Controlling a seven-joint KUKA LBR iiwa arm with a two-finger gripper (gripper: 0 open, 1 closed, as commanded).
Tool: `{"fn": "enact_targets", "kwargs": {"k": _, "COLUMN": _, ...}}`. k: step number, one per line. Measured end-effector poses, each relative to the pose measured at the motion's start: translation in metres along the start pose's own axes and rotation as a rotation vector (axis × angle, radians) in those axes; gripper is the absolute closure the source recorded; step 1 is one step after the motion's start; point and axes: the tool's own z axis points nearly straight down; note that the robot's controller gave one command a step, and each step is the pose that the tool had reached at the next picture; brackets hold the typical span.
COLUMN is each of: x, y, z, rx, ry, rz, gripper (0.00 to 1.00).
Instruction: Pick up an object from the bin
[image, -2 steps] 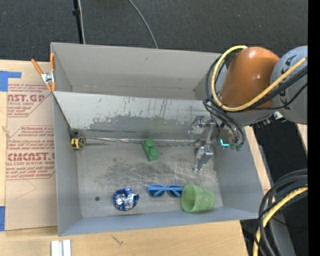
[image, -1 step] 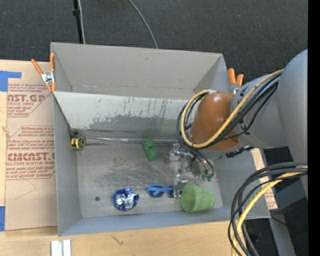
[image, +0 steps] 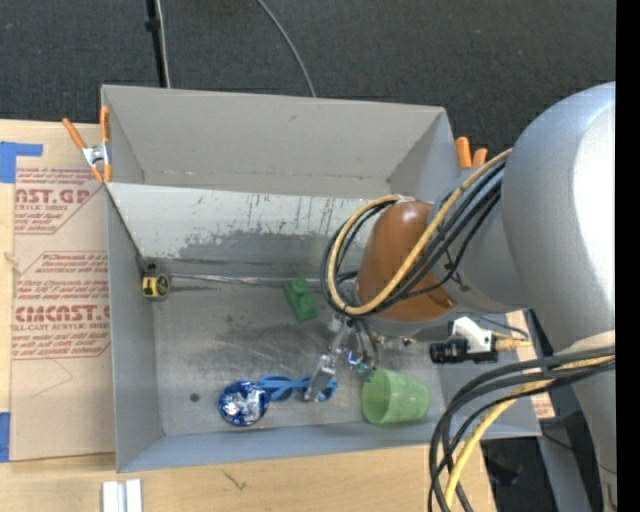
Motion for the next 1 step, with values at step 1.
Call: {"fn": "enact_targets", "kwargs": {"k": 1, "x": 0.032, "y": 0.0084, "z": -0.0028, "rx": 0.002, "ry": 0.01, "rz": 0.011, "gripper": 0.0}}
